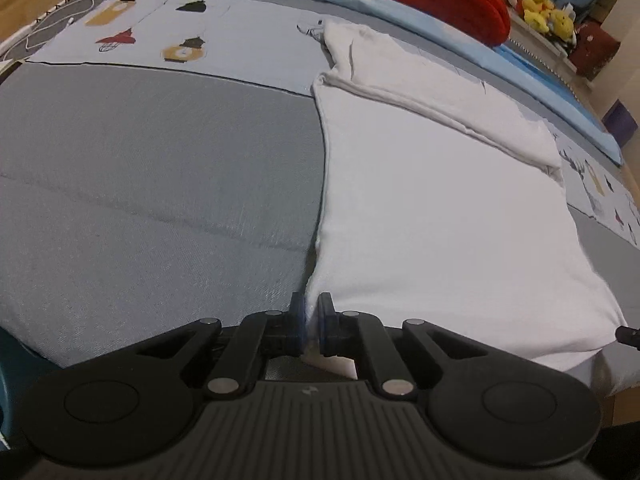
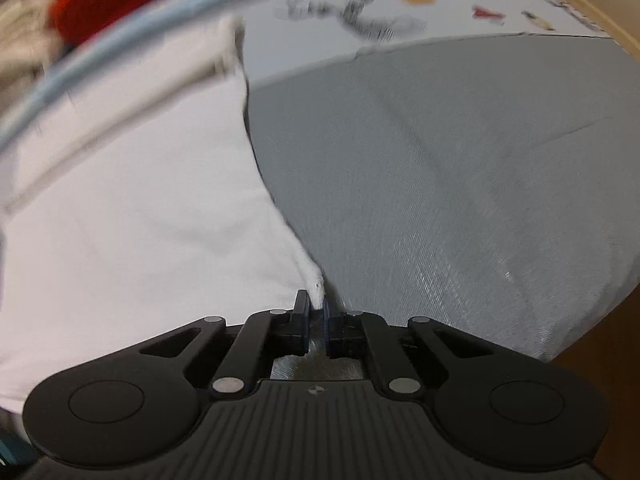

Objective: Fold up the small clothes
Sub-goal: 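Grasp the shirt hem corners with both grippers, then lift the hem with both grippers and fold it toward the collar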

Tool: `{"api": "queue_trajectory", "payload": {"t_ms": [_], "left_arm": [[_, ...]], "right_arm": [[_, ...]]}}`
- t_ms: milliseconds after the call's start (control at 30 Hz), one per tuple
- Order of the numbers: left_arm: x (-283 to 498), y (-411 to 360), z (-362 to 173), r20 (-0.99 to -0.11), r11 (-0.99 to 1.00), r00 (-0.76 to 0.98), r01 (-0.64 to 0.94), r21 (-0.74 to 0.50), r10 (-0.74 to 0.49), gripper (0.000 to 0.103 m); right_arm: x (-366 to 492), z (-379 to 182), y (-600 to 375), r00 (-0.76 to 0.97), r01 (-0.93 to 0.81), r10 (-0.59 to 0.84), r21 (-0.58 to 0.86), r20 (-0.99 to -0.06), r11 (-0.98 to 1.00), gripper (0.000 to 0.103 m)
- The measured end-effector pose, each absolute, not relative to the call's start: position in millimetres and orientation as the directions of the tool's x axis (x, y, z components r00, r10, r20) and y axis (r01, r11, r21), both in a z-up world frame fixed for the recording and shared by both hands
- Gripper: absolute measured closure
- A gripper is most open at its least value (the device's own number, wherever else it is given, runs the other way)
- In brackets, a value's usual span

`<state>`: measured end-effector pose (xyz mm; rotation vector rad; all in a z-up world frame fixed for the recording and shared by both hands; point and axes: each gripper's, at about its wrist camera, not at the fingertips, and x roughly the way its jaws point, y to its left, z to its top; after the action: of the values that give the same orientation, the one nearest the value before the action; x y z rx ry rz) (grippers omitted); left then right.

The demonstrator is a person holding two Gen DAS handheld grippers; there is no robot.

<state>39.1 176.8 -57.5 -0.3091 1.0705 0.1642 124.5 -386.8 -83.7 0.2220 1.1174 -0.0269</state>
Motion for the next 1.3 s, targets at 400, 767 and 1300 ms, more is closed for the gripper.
{"api": "queue_trajectory", "payload": {"t_ms": [400,767,1300], "left_arm": [[49,181,-88,-0.939,0.926,0.342,-0.341,-0.163,-0.040,0.059],[57,157,-95,-0.936,0.976,0.352,-0.207,-0.072,0.006,0.096],[55,152,-96,-0.939,0.976,0.345,-0.206,-0.064,0.012,0.090]], "right_arm": [[118,-94,-387,0.379,0.145,0.018,0.078,-0.925,0.986,0.061],[133,-117,-378,0.307,0.078,0.017,0.043,-0.952,0.996,0.093],[132,-115,-370,0.310,0.040,0.019,0.033,-0.951,0.999,0.093]]}}
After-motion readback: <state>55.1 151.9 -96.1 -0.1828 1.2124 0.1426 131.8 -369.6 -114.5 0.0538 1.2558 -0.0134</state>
